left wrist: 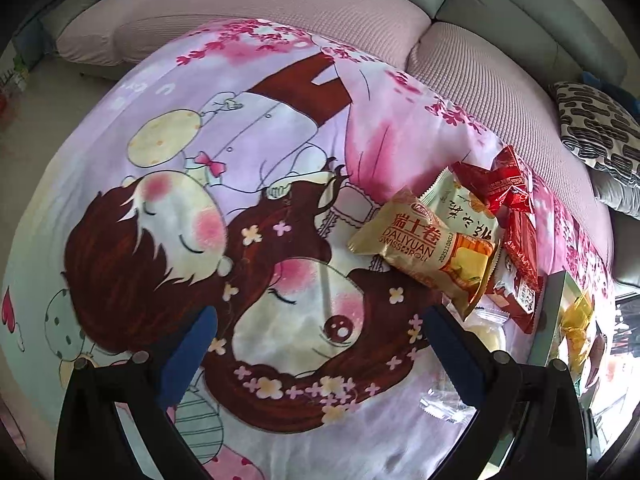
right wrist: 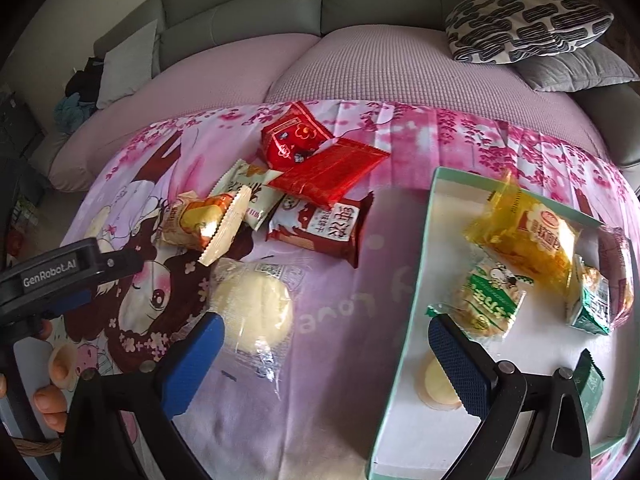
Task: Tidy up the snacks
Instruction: 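Grasp the yellow Swiss roll bag with the left tool while the right tool approaches the clear-wrapped bun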
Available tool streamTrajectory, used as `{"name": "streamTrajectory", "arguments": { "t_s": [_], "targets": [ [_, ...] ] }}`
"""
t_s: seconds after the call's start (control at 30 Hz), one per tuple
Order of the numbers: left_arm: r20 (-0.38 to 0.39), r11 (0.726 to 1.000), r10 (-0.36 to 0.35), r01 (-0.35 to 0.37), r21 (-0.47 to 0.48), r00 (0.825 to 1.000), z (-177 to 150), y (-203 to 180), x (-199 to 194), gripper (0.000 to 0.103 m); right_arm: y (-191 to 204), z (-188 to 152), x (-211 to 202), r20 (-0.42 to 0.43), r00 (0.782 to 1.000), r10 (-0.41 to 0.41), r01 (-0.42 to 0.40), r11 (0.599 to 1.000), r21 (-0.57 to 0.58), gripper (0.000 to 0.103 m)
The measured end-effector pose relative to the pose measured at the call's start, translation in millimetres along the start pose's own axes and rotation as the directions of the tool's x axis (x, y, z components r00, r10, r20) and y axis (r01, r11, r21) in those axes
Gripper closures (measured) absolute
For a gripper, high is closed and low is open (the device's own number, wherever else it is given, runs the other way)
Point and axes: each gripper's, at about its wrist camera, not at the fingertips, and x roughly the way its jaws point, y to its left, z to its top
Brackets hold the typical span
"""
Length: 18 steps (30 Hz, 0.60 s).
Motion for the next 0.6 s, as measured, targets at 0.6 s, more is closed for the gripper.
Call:
{"name": "streamTrajectory", "arguments": {
  "t_s": [0.6],
  "targets": [
    [0.002, 1.0, -0.026, 0.026, -0.012, 1.0, 16.1, 1.1, 12.8, 0.0, 41.8, 3.4, 38.5, -0.053, 0.998, 0.041, -0.045, 0.996, -0.078, 0.0]
  ]
}}
